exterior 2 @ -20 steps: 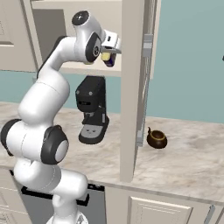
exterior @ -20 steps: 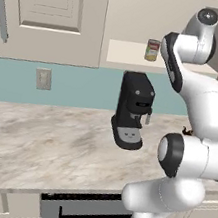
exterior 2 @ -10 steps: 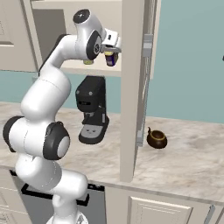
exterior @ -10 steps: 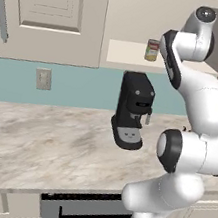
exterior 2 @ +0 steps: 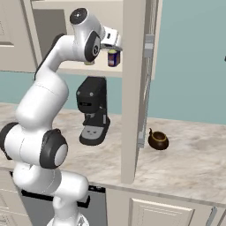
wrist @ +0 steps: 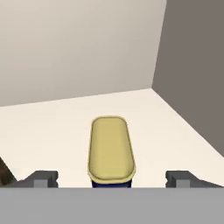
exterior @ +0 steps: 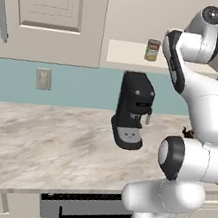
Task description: Restock the canned food cabinet by taking the new fresh canned food from the counter and placing it in the cabinet. Then, take the old canned food from the cabinet and place it on the counter.
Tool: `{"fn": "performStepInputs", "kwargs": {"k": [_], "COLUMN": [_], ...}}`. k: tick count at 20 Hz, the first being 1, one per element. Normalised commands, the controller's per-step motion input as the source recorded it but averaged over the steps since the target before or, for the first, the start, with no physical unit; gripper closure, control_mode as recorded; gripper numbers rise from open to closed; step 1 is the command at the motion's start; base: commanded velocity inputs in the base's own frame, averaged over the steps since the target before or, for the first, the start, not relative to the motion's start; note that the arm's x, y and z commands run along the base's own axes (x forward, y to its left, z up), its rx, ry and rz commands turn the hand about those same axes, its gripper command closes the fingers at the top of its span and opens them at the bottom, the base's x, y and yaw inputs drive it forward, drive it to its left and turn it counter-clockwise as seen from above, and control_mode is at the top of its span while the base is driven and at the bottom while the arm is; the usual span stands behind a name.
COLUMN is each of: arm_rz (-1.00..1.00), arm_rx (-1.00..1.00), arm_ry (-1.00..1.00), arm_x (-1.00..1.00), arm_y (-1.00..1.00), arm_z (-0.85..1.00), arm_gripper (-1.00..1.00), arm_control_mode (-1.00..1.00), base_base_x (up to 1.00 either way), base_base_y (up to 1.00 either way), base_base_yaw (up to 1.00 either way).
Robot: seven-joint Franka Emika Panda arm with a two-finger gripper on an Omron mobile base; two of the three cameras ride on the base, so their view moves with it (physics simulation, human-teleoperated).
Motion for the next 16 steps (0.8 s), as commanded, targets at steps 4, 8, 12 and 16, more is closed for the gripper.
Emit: {"fn": "performStepInputs", "kwargs": {"k": [4,8,12,16], "arm_rz": [0.00,0.00,0.01,0.07], "arm_rx": [0.00,0.00,-0.02,-0.09], "arm_ry": [-0.20,-0.12,0.00,0.08], "arm_x": [-1.00,-0.96,-0.65,-0.13], "arm_y": [0.05,0.64,1.00,0.85], "arm_z": [0.00,0.00,0.00,0.03], "arm_gripper": [-1.00,-1.00,-1.00,-1.00], "arm_control_mode": [-1.00,-1.00,-1.00,-1.00], "base_base_x": [0.00,0.00,0.00,0.00], "base_base_y": [0.00,0.00,0.00,0.00], "base_base_yaw": [0.00,0.00,0.00,0.00]}}
